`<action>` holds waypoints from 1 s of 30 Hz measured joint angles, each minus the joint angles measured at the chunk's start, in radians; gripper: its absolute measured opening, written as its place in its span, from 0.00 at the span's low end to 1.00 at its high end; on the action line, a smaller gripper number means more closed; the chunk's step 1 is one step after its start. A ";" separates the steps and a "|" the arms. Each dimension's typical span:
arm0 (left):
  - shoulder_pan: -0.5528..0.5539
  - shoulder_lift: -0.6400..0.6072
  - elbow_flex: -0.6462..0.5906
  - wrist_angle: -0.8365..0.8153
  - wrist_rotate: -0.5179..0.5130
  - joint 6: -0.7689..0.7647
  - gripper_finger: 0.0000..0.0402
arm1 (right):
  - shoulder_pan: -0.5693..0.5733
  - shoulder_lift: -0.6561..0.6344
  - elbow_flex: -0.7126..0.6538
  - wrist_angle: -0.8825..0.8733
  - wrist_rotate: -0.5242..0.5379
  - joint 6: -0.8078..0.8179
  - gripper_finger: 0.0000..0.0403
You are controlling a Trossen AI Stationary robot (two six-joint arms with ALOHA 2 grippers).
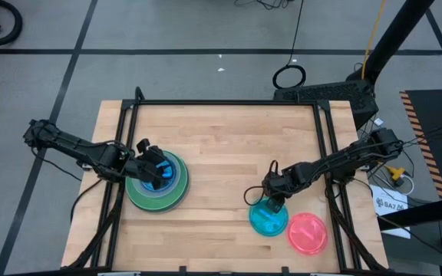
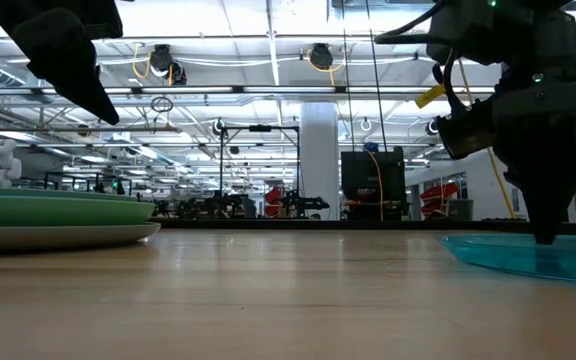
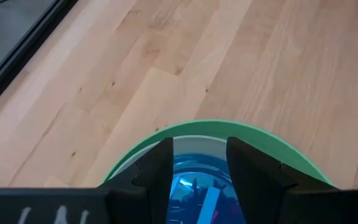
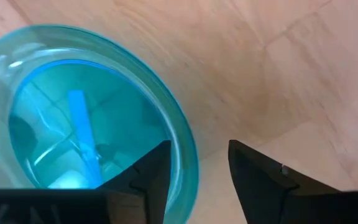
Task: Stack plastic plates
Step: Stack the light blue plate on top of the light blue plate
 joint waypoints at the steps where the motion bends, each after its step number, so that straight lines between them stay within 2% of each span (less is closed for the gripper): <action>1: 0.000 0.000 0.000 0.000 0.000 0.001 0.39 | 0.001 0.000 0.000 0.001 -0.001 -0.004 0.39; 13: 0.000 0.000 0.000 0.002 -0.001 -0.008 0.39 | 0.020 0.053 0.001 0.125 -0.002 -0.027 0.36; 21: -0.003 0.000 0.000 0.048 -0.018 -0.030 0.39 | 0.019 0.048 0.000 0.189 0.051 -0.085 0.23; 30: -0.028 0.000 0.000 0.248 -0.035 0.115 0.39 | 0.017 0.047 0.000 0.250 0.053 -0.153 0.09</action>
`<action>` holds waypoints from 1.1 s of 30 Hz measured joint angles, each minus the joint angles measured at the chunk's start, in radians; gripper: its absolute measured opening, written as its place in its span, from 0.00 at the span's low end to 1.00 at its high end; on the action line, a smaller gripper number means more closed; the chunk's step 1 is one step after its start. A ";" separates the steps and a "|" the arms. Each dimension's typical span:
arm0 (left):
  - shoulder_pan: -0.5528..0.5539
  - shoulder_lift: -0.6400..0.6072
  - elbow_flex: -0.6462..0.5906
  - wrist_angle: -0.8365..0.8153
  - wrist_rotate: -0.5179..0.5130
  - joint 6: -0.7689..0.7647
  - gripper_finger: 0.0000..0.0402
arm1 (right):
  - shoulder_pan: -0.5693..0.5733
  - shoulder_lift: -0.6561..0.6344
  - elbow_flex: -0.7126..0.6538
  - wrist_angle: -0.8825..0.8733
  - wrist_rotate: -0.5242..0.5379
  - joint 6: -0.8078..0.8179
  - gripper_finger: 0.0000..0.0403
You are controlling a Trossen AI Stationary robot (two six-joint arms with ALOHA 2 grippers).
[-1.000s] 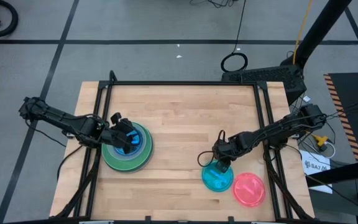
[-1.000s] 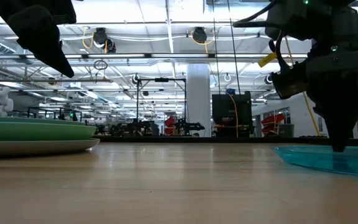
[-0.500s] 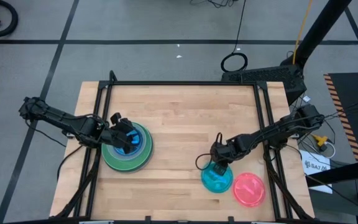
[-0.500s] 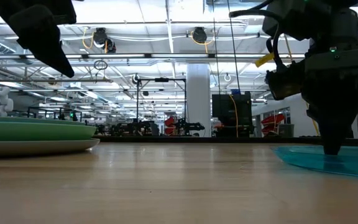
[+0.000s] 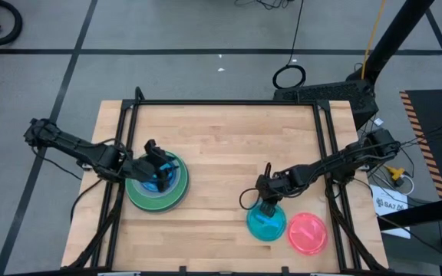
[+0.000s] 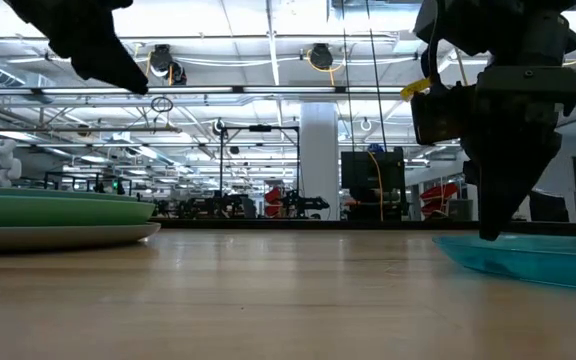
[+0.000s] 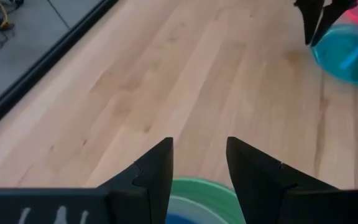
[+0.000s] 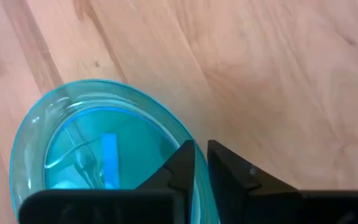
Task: Stack plastic plates
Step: Stack the light blue plate on top of the light blue plate
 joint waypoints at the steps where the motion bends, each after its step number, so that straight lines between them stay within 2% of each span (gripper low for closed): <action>1: 0.000 0.000 0.000 0.011 0.000 0.013 0.39 | 0.000 0.000 0.000 0.000 0.000 -0.006 0.07; 6: 0.001 0.000 0.000 0.044 -0.001 0.045 0.39 | 0.000 0.000 0.000 -0.001 0.000 -0.029 0.01; 11: 0.001 0.000 0.000 0.041 -0.001 0.048 0.39 | -0.011 0.000 0.000 -0.003 -0.001 -0.051 0.03; 17: -0.005 0.008 0.000 0.056 -0.001 0.035 0.39 | -0.074 -0.018 0.000 -0.009 -0.010 -0.024 0.04; 22: -0.050 0.077 0.000 0.179 -0.002 0.021 0.39 | -0.114 -0.050 0.001 -0.020 -0.044 -0.022 0.07; 29: -0.080 0.210 0.000 0.370 -0.011 0.094 0.39 | -0.132 -0.103 0.001 -0.042 -0.058 -0.022 0.13; 33: -0.080 0.259 0.000 0.418 -0.011 0.116 0.39 | -0.126 -0.165 0.001 -0.093 -0.061 0.044 0.17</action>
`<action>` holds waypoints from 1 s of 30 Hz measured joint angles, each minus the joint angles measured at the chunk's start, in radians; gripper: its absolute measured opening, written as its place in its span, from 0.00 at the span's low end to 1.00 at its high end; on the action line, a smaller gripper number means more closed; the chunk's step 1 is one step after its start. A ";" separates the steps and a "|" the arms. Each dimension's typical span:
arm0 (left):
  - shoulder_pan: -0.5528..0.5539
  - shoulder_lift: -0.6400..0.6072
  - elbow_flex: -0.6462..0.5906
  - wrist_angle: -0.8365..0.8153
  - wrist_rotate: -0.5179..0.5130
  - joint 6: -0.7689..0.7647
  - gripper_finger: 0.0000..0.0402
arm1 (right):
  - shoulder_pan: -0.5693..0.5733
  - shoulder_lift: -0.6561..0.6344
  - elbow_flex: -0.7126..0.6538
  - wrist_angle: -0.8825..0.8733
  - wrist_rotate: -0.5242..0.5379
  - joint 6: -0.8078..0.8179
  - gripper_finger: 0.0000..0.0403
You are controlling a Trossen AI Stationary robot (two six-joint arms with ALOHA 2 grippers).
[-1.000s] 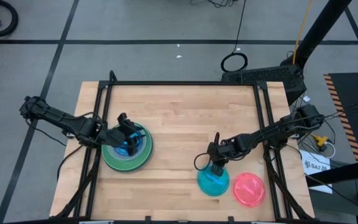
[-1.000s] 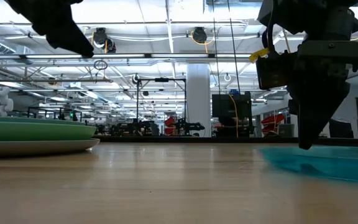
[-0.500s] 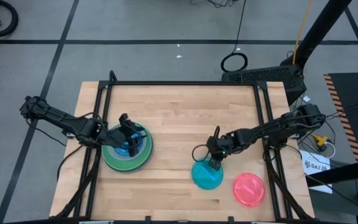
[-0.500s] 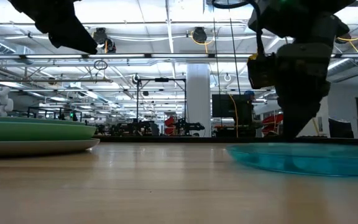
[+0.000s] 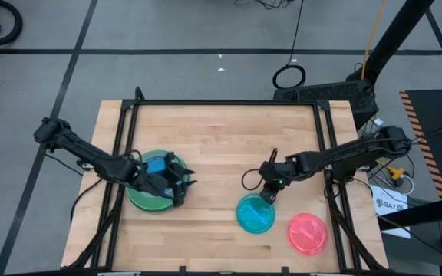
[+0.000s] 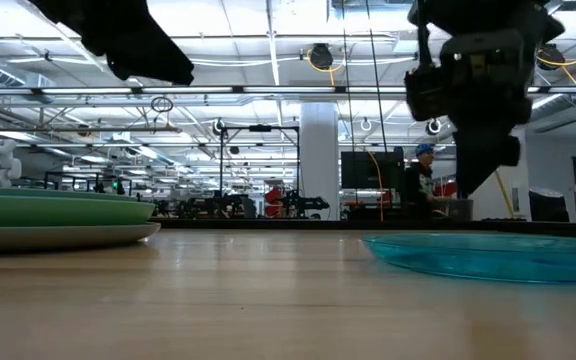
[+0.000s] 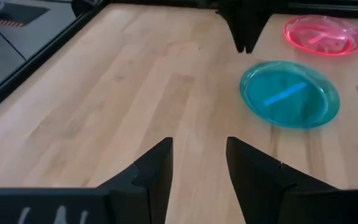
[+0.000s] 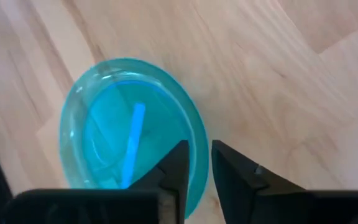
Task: Stack plastic plates
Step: Stack the light blue plate on top of the light blue plate
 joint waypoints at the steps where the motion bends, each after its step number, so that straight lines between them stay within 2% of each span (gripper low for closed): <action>1: 0.000 0.008 0.000 0.008 0.000 0.002 0.39 | 0.005 -0.020 0.000 -0.027 0.000 0.029 0.18; 7: 0.000 0.024 0.000 0.009 0.000 0.003 0.39 | 0.073 -0.080 0.000 -0.118 0.001 0.253 0.25; 14: -0.005 0.024 0.000 0.006 0.000 0.013 0.39 | 0.170 -0.003 0.000 -0.113 0.031 0.435 0.38; 18: -0.004 0.024 0.000 0.002 0.000 0.026 0.39 | 0.195 0.065 0.000 -0.088 0.061 0.460 0.42; 24: -0.004 0.024 0.000 0.002 0.000 0.054 0.39 | 0.204 0.163 0.000 0.012 0.100 0.468 0.42; 30: -0.004 0.024 0.000 0.008 0.000 0.076 0.39 | 0.203 0.196 0.002 0.053 0.127 0.448 0.41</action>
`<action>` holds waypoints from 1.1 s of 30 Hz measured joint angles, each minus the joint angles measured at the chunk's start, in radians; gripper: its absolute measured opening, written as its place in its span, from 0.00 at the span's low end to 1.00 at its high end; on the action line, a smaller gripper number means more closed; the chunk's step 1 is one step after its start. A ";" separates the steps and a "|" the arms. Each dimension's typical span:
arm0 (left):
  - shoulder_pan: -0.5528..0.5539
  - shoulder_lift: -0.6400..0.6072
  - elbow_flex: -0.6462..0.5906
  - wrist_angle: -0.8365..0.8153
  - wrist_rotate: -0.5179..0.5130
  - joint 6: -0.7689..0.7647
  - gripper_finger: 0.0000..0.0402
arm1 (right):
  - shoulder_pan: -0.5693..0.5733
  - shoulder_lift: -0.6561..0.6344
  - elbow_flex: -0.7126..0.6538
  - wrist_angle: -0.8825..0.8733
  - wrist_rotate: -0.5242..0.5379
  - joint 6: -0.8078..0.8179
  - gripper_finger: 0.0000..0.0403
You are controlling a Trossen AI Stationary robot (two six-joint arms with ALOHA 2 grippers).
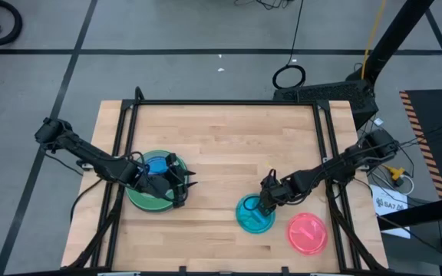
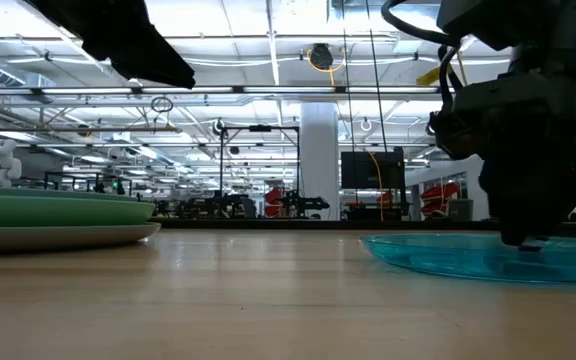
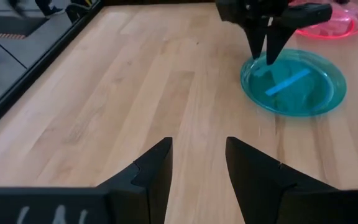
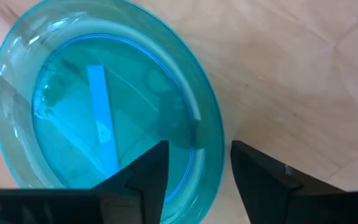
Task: Stack plastic plates
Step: Stack the light blue plate on top of the light blue plate
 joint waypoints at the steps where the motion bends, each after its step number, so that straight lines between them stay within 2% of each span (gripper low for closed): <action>1: 0.000 0.000 0.000 0.000 0.000 0.004 0.39 | 0.001 0.001 0.000 0.000 0.009 -0.001 0.41; 6: 0.001 0.000 0.000 0.007 0.000 0.021 0.39 | 0.004 0.002 -0.002 0.004 0.041 -0.008 0.34; 13: 0.001 0.000 0.000 0.009 0.000 0.027 0.39 | 0.005 0.005 -0.002 0.041 0.129 -0.026 0.20; 22: 0.001 0.000 0.000 0.008 0.000 0.026 0.39 | 0.002 0.005 -0.002 0.076 0.117 -0.080 0.04; 30: 0.001 0.000 0.000 0.010 0.000 0.024 0.39 | 0.003 0.003 -0.002 0.075 0.118 -0.099 0.01; 33: 0.001 0.000 0.000 0.013 0.000 0.022 0.39 | 0.003 -0.008 -0.002 0.077 0.158 -0.116 0.01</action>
